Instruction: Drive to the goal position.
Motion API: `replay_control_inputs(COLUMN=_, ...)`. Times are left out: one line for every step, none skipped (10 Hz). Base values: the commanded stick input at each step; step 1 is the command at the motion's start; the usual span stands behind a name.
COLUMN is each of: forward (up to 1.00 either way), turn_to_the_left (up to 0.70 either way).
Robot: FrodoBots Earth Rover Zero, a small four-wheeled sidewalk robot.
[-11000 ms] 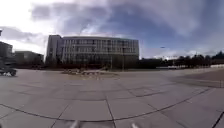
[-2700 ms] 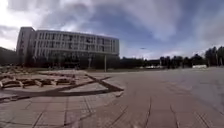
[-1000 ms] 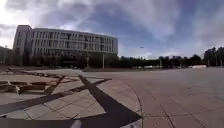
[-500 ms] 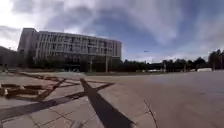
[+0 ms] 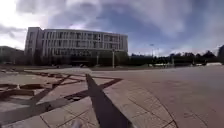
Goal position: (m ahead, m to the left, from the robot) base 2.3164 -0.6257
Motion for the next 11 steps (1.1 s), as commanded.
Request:
replay_control_inputs(forward=1.00, turn_to_the_left=0.00)
replay_control_inputs(forward=1.00, turn_to_the_left=0.00)
replay_control_inputs(forward=1.00, turn_to_the_left=0.36)
replay_control_inputs(forward=1.00, turn_to_the_left=0.29)
replay_control_inputs(forward=1.00, turn_to_the_left=0.00)
replay_control_inputs(forward=1.00, turn_to_the_left=0.00)
replay_control_inputs(forward=1.00, turn_to_the_left=0.00)
replay_control_inputs(forward=1.00, turn_to_the_left=0.31)
replay_control_inputs(forward=1.00, turn_to_the_left=0.14)
replay_control_inputs(forward=1.00, turn_to_the_left=0.00)
replay_control_inputs(forward=1.00, turn_to_the_left=0.04)
